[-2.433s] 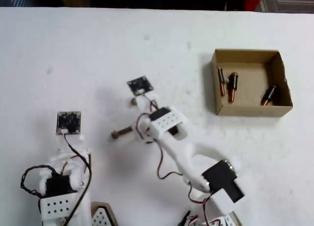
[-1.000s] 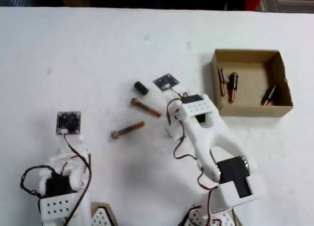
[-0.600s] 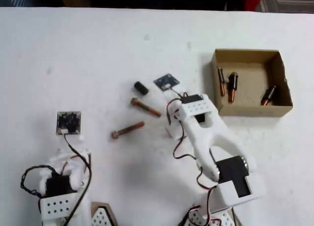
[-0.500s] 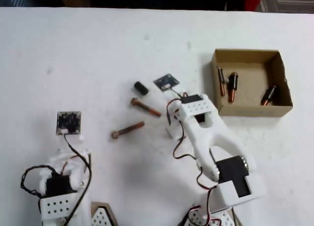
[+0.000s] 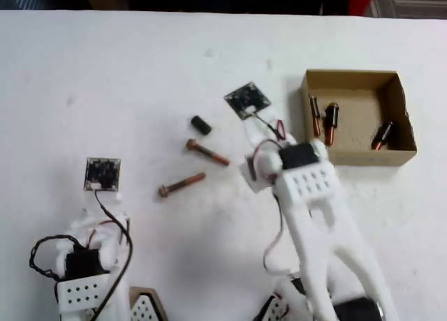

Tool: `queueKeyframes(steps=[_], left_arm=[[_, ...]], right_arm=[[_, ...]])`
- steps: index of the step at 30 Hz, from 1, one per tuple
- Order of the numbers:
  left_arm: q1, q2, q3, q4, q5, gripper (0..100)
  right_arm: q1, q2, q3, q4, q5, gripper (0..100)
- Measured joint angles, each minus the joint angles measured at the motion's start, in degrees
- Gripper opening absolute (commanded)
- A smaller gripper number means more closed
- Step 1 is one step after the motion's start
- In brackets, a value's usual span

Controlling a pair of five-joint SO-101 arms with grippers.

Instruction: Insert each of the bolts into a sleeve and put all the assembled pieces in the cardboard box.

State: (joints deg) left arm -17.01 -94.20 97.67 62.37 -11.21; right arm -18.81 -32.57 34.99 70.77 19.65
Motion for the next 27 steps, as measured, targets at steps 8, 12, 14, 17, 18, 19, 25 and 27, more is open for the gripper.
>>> queueKeyframes(steps=[8, 12, 14, 17, 18, 19, 25, 27], left_arm=[[0.18, 0.09, 0.0, -0.26, -0.44, 3], [3.34, 0.09, 0.0, -0.26, -0.79, 3], [4.13, 0.09, 0.0, -0.26, -0.79, 3], [4.31, 0.09, 0.0, -0.26, -0.79, 3], [4.31, 0.09, 0.0, -0.26, -0.79, 3], [4.4, 0.09, 0.0, -0.26, -0.79, 3], [4.66, 0.09, 0.0, -0.26, -0.88, 3], [4.66, 0.09, 0.0, -0.26, -0.88, 3]], right_arm=[[0.0, -25.41, 6.95, 3.69, 0.0, 1.7], [0.0, -36.75, 13.19, 3.6, 0.0, 1.7], [-0.09, -41.93, 16.88, 2.11, 0.0, 1.7], [-0.09, -48.53, 22.77, -1.41, 0.0, 1.7], [0.26, -50.46, 24.79, -2.73, 0.09, 1.7], [0.7, -52.04, 26.73, -4.13, 0.09, 1.7], [4.57, -57.76, 36.04, -10.64, 0.09, 1.7], [4.84, -59.16, 38.24, -11.96, 0.09, 1.7]])
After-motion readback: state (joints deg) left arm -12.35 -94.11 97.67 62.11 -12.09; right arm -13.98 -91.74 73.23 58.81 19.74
